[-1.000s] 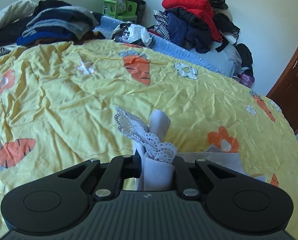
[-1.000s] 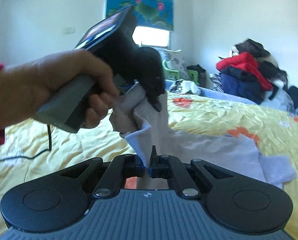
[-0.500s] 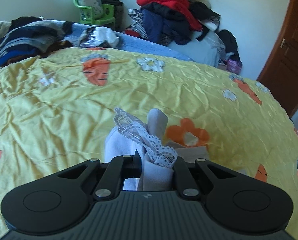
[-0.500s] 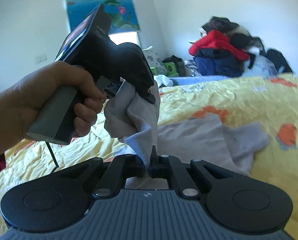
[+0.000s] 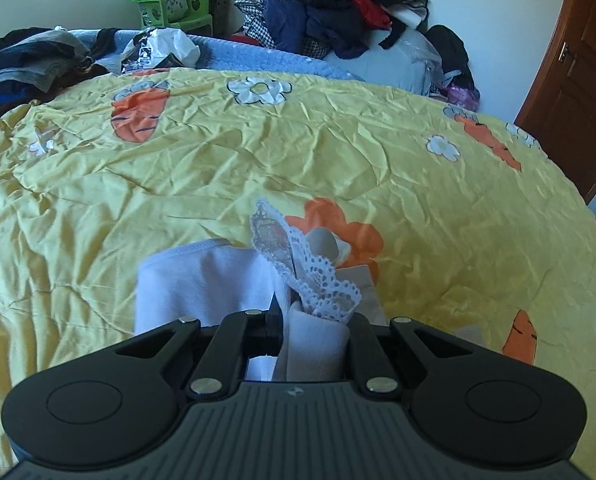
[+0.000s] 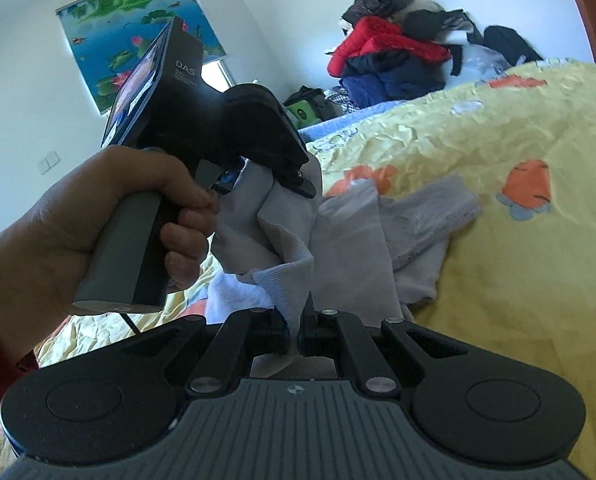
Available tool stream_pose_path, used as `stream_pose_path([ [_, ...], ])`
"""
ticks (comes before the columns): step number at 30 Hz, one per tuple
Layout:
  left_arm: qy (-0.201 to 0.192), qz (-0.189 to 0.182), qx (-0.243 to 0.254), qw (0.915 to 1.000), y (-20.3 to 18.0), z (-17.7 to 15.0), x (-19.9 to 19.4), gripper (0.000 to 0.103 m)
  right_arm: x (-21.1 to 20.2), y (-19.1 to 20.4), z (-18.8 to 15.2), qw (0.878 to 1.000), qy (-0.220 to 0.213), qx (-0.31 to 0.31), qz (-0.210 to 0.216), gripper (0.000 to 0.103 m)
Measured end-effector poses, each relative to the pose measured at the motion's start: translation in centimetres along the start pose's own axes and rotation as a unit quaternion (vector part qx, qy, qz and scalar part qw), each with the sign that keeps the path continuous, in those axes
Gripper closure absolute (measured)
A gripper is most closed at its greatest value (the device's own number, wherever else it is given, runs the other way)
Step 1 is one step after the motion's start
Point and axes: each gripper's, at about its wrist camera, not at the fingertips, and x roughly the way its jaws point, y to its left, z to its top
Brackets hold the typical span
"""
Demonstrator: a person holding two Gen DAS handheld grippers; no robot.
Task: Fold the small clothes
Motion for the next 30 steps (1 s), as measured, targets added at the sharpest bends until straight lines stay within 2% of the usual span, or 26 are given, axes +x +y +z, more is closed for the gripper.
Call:
stream_pose_path([
  [12, 0.004, 0.013, 0.015, 0.9998, -2.2, -0.7, 1.4, 0.094, 0.3, -2.3, -0.8, 0.998, 0.016, 0.062, 0.009, 0.097],
  [23, 0.008, 0.026, 0.030, 0.9992, -3.2, -0.9, 1.9, 0.094, 0.0, -2.6, -1.1, 0.997, 0.022, 0.071, 0.013, 0.096],
  [27, 0.011, 0.026, 0.032, 0.9991, -3.5, -0.8, 2.1, 0.092, -0.1, -2.6, -1.3, 0.997, 0.021, 0.072, 0.013, 0.096],
  [30, 0.014, 0.022, 0.026, 0.9993, -3.6, -0.6, 2.2, 0.085, -0.1, -2.6, -1.3, 0.997, 0.022, 0.073, 0.012, 0.096],
])
